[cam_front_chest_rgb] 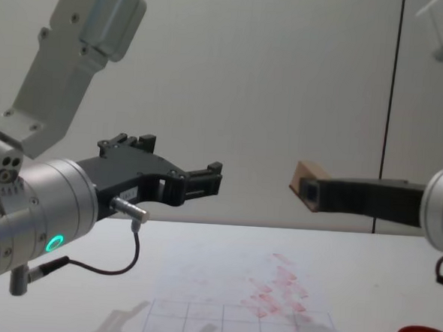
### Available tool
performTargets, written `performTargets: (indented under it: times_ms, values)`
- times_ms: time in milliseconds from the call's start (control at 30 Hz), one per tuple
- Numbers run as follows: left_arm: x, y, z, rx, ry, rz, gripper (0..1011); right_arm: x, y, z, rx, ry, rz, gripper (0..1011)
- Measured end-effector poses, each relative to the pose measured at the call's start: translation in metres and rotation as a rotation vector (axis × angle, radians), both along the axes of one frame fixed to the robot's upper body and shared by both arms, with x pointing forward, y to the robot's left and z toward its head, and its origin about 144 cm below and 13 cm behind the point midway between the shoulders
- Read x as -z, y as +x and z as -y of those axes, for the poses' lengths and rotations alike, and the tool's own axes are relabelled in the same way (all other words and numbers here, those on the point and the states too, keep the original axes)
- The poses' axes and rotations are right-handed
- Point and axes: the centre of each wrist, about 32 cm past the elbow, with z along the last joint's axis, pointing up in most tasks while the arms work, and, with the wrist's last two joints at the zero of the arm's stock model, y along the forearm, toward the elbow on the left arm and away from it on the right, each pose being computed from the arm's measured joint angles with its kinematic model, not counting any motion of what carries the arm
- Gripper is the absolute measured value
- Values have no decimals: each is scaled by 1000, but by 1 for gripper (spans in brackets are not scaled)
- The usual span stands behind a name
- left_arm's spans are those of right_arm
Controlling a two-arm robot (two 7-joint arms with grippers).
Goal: Use the one hand to pick up the stamp and affix it onto the A4 paper.
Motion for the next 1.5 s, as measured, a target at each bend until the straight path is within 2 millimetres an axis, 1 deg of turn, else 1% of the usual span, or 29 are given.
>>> performTargets:
  times_ms: [300, 667, 900, 1267, 1500]
  values:
    - [0, 0, 0, 0, 0, 0, 993, 0, -6, 10, 63, 1, -43, 218]
    - [0, 0, 0, 0, 0, 0, 993, 15, -19, 30, 166, -31, -149, 218]
    - [0, 0, 0, 0, 0, 0, 993, 27, -28, 46, 231, -74, -208, 218]
    - [0, 0, 0, 0, 0, 0, 993, 38, -36, 60, 274, -105, -246, 218]
    - [0, 0, 0, 0, 0, 0, 993, 45, -37, 64, 276, -104, -252, 218]
